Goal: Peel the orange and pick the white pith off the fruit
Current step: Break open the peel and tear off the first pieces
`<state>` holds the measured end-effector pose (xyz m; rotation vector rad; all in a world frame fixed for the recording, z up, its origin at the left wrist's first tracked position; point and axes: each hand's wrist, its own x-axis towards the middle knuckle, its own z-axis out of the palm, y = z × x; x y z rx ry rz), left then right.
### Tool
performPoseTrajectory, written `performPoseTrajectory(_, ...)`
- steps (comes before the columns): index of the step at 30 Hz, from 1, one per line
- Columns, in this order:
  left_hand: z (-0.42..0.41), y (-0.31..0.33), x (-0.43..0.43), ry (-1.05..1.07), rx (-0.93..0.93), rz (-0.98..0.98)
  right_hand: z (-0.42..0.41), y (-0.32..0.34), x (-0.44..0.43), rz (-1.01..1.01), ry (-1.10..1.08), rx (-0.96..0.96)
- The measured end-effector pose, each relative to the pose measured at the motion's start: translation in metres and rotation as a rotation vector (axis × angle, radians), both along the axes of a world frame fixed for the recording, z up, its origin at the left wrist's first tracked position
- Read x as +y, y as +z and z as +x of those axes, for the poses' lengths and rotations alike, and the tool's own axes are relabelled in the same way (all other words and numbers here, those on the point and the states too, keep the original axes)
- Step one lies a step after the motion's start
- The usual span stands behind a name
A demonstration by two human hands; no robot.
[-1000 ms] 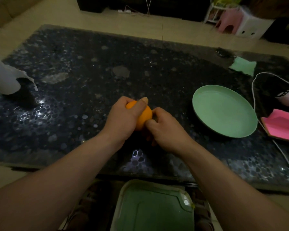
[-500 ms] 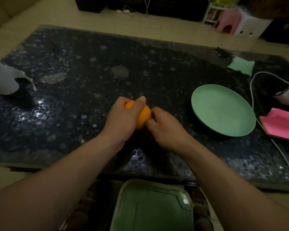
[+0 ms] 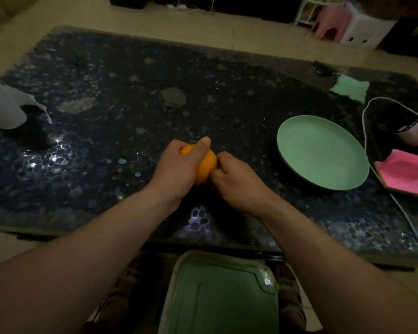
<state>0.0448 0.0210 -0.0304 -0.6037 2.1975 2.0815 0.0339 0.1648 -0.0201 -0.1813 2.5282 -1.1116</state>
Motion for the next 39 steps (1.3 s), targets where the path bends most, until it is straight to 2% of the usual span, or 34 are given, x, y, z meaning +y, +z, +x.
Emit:
performPoseTrajectory(3,-0.003,0.0,-0.002,0.022,-0.018,0.049,0.001,-0.005,0.001,-0.071,-0.022,0.002)
performPoseTrajectory(7,-0.009,0.005,-0.009,0.018,-0.059,0.281,0.002,-0.005,0.006,-0.387,-0.085,-0.109)
performPoseTrajectory(10,-0.011,0.002,-0.012,-0.001,-0.027,0.338,0.001,-0.005,0.008,-0.409,-0.064,-0.115)
performPoseTrajectory(14,-0.01,0.009,-0.014,-0.025,-0.023,0.312,-0.002,0.002,0.011,-0.341,-0.015,-0.098)
performPoseTrajectory(18,-0.007,0.013,-0.012,-0.108,-0.013,0.148,-0.001,0.005,0.013,-0.163,0.041,0.048)
performPoseTrajectory(20,-0.005,0.014,-0.007,-0.09,0.016,0.098,0.0,0.001,0.012,-0.18,0.013,0.06)
performPoseTrajectory(23,-0.006,0.013,-0.007,-0.042,0.014,0.107,0.0,-0.002,0.008,-0.323,-0.044,0.018)
performPoseTrajectory(32,-0.011,0.019,-0.02,-0.016,-0.193,0.566,0.0,0.0,0.004,-0.7,-0.219,-0.175)
performPoseTrajectory(39,-0.008,0.018,-0.024,0.043,-0.287,0.799,-0.001,0.0,-0.004,-0.981,-0.337,-0.381)
